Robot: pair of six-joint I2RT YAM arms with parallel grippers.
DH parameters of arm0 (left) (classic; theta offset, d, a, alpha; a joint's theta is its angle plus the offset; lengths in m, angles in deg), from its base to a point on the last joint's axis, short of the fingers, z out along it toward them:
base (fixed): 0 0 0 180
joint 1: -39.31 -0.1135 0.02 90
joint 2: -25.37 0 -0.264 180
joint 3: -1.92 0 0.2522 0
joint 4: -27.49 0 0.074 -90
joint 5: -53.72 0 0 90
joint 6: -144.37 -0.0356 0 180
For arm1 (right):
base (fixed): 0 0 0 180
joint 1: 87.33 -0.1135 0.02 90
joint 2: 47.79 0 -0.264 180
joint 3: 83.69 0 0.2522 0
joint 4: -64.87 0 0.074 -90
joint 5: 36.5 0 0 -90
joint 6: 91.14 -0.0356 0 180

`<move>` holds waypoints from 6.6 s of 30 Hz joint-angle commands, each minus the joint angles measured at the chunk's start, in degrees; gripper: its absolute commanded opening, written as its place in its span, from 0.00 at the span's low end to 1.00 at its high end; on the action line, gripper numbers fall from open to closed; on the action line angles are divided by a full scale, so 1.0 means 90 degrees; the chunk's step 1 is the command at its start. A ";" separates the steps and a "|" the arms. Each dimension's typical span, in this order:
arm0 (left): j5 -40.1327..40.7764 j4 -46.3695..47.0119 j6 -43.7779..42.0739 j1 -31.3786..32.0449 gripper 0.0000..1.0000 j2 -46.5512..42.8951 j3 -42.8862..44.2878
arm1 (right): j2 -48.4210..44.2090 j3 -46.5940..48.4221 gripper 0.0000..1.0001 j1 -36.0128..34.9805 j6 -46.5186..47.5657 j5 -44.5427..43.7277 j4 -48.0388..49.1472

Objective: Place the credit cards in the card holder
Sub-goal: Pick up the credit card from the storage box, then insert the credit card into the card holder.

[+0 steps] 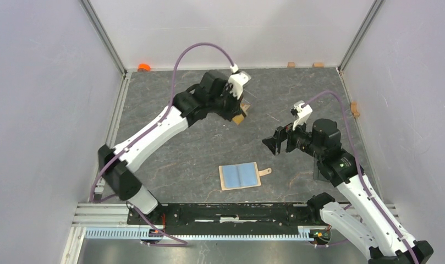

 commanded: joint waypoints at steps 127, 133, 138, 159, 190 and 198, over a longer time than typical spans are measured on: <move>-0.0663 0.2222 0.4631 0.0173 0.30 -0.1007 -0.6257 | 0.4997 -0.2835 0.00 -0.1039 -0.4188 0.1917 0.4840; -0.0662 0.2217 0.4622 0.0173 0.28 -0.0987 -0.6255 | 0.5116 -0.2761 0.00 -0.1036 -0.4188 0.1792 0.4812; -0.0662 0.2216 0.4618 0.0173 0.27 -0.0964 -0.6256 | 0.5191 -0.2717 0.00 -0.1038 -0.4188 0.1700 0.4791; -0.0566 0.2183 0.4576 0.0173 0.20 -0.0862 -0.6266 | 0.5235 -0.2668 0.00 -0.1009 -0.4101 0.1462 0.4554; -0.0496 0.2129 0.4403 0.0173 0.16 -0.0866 -0.6245 | 0.5143 -0.2870 0.00 -0.0990 -0.3603 0.1421 0.2780; -0.0647 0.2351 0.4307 0.0173 0.15 -0.0855 -0.6293 | 0.5210 -0.2815 0.00 -0.1071 -0.3612 0.1332 0.2330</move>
